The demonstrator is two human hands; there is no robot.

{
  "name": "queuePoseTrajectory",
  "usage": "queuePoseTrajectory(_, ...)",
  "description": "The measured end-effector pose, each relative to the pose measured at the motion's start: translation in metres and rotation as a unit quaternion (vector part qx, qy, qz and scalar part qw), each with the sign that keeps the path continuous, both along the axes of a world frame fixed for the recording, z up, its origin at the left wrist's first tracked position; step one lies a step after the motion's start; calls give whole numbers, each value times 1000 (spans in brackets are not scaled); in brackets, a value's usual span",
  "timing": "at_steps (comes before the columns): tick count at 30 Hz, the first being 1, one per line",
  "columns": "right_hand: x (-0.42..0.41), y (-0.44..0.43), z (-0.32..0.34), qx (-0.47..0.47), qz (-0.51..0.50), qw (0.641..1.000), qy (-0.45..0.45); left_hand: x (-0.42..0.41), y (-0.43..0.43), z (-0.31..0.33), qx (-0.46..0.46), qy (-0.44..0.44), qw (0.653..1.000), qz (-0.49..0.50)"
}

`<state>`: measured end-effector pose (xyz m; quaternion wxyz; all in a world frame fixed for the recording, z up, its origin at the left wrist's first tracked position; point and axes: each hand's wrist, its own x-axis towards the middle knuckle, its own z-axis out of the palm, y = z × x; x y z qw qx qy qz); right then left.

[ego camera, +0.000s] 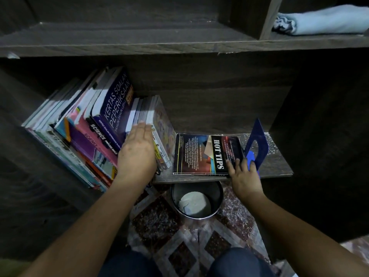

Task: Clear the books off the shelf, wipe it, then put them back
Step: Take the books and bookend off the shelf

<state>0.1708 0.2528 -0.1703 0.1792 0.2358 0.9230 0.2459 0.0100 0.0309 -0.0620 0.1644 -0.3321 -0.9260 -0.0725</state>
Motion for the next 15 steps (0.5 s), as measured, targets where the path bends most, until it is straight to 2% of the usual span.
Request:
queuePoseTrajectory(4,-12,-4,9,-53,-45,998,0,3,-1,6,-7,-27,1000,-13)
queuePoseTrajectory(7,-31,-19,39,-91,-18,996,7,9,-10,14,-20,-11,999,-24)
queuePoseTrajectory(10,-61,-40,73,-153,78,978,115,18,-20,23,14,49,998,-22)
queuePoseTrajectory(13,-90,-63,99,-206,185,927,252,18,-29,37,66,108,992,-7)
queuePoseTrajectory(15,-106,-77,113,-242,227,890,314,13,-33,44,46,126,991,16)
